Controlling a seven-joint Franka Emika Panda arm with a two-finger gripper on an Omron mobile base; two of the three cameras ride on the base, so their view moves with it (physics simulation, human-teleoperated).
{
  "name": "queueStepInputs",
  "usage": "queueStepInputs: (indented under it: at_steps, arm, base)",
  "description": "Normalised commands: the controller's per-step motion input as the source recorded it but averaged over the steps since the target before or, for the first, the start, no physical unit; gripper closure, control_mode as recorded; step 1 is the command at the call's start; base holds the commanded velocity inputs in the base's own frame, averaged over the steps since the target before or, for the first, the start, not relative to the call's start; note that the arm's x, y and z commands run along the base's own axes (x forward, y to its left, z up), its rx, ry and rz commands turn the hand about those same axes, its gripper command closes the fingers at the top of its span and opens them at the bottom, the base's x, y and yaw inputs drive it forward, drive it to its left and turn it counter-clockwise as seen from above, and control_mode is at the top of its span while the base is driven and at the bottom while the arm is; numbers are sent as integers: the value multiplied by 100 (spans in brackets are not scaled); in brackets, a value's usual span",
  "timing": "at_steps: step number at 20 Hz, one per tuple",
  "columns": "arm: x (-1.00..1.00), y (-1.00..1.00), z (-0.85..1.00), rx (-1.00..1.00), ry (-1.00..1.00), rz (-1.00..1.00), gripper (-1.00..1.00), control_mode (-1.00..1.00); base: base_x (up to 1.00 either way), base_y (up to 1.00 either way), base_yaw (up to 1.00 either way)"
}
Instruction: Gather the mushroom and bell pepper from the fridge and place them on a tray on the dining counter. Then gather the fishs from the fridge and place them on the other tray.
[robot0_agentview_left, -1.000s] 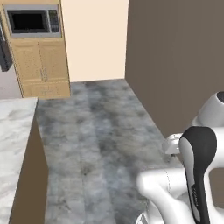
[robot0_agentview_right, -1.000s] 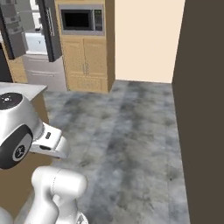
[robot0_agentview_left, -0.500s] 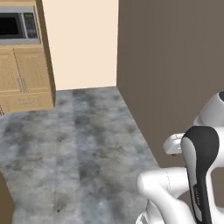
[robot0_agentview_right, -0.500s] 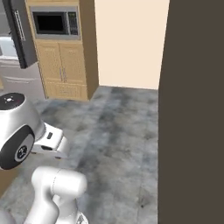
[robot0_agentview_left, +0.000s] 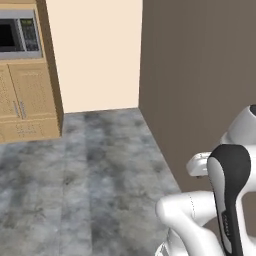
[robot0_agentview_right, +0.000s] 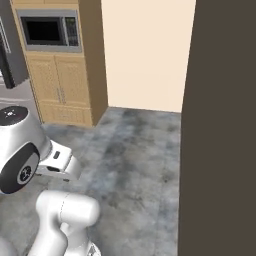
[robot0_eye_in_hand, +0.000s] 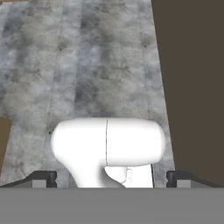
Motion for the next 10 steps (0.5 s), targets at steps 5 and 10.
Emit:
queueStepInputs:
  at_steps: [5,10]
  arm:
    - [0,0,0,0,0,0,-100,100]
    - [0,0,0,0,0,0,-100,100]
  base:
    - [100,0,25]
    - [100,-2,65]
